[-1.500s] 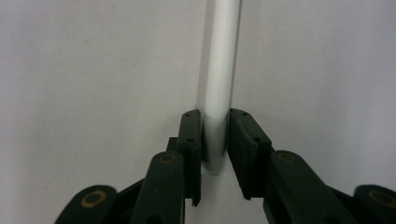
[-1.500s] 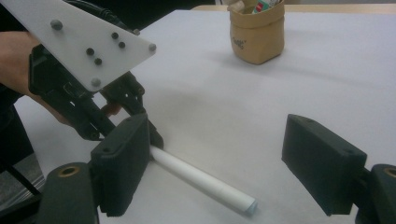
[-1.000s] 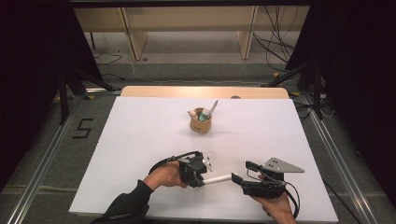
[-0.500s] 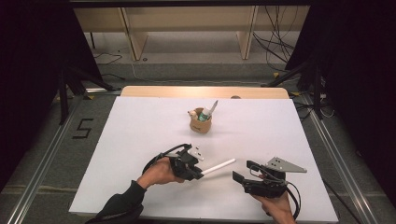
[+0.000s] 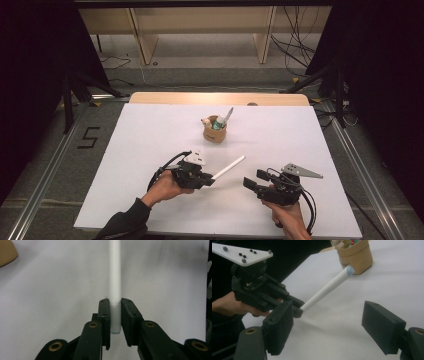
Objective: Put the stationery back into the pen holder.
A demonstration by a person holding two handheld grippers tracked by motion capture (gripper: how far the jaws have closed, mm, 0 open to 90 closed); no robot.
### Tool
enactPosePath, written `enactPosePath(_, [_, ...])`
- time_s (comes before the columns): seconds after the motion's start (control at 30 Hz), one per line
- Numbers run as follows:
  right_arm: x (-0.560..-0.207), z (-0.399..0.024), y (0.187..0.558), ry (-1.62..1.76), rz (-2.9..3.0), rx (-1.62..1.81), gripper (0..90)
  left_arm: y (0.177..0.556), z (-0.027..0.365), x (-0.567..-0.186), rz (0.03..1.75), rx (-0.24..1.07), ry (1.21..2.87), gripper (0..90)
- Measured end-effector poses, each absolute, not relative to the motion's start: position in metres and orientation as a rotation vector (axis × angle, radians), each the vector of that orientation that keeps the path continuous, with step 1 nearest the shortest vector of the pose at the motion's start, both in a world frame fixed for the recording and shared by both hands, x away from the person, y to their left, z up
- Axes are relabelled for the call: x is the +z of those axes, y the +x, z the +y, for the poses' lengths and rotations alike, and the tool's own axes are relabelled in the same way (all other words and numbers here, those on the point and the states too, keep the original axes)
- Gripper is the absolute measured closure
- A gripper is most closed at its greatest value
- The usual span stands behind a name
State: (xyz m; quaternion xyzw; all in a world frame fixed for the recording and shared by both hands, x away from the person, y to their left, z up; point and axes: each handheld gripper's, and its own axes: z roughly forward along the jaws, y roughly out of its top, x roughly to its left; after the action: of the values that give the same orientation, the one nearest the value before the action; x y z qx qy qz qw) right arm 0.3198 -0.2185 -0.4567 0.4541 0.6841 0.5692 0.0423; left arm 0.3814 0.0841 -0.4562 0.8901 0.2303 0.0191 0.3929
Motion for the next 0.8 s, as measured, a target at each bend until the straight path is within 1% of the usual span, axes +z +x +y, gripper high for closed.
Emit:
enactPosePath(0.3, [-0.460,-0.205,0.337,1.461,2.092,1.837,29.0,0.376,0.099,-0.460,0.642,0.063,2.149,78.1])
enactPosePath(0.47, [-0.459,-0.196,0.346,1.489,2.095,1.899,31.9,0.370,0.105,-0.464,0.676,0.067,2.082,78.1])
enactPosePath(0.57, [-0.458,-0.191,0.351,1.494,2.092,1.930,33.6,0.368,0.108,-0.466,0.694,0.045,2.046,78.1])
enactPosePath(0.8, [-0.456,-0.181,0.361,1.525,2.094,1.981,38.7,0.359,0.110,-0.466,0.704,0.033,2.005,78.1])
